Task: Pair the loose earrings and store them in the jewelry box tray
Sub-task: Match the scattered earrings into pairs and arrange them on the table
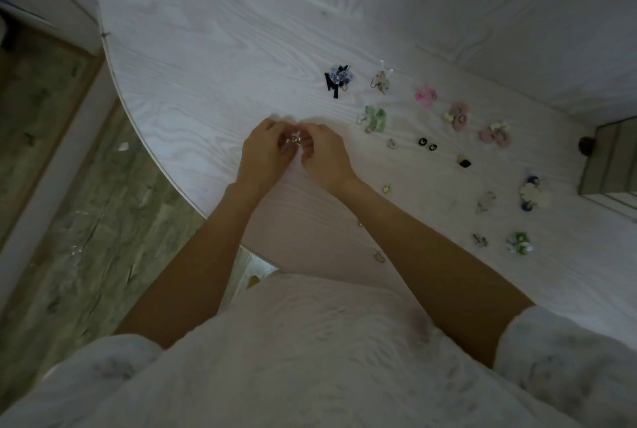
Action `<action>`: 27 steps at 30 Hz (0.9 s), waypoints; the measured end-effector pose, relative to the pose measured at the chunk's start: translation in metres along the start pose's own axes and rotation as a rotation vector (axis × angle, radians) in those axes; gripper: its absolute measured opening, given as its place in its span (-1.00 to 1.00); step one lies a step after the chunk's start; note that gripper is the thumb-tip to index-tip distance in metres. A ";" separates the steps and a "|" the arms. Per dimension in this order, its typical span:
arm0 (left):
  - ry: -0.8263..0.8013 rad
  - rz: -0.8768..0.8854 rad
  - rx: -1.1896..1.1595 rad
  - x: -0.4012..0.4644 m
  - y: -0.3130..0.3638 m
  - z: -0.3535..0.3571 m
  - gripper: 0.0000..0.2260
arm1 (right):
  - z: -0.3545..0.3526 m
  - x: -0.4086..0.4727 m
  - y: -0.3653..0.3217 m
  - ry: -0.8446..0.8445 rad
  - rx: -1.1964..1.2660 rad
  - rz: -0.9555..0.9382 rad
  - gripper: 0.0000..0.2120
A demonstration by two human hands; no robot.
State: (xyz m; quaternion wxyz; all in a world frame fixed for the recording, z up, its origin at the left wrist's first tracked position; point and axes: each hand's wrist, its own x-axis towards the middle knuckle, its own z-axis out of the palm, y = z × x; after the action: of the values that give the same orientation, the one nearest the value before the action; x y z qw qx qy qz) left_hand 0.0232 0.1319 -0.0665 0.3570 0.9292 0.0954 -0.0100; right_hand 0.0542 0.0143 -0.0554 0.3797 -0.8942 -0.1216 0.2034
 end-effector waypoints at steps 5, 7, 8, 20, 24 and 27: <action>-0.033 -0.030 0.007 0.001 0.000 -0.006 -0.73 | -0.010 -0.008 0.004 -0.035 0.054 0.013 -0.56; -0.013 -0.001 0.046 -0.002 0.000 -0.006 -0.73 | -0.022 -0.017 0.009 -0.015 0.089 0.016 -0.58; 0.002 0.032 0.074 -0.004 0.001 -0.005 -0.74 | -0.031 -0.023 0.014 0.013 0.104 0.014 -0.60; -0.097 0.247 0.265 0.025 0.037 0.025 -0.85 | -0.083 -0.111 0.084 0.034 -0.195 0.100 -0.85; -0.135 0.267 0.245 0.006 0.041 0.027 -0.90 | -0.068 -0.125 0.082 -0.072 -0.222 0.096 -0.77; -0.139 0.278 0.252 -0.013 0.039 0.027 -0.91 | -0.055 -0.128 0.079 -0.122 -0.261 0.062 -0.76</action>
State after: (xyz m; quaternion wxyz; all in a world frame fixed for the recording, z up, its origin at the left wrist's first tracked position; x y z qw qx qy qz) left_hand 0.0188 0.0832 -0.0596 0.2418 0.9678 -0.0606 -0.0364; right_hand -0.0292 -0.1212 -0.0435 0.2459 -0.9252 -0.1423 0.2515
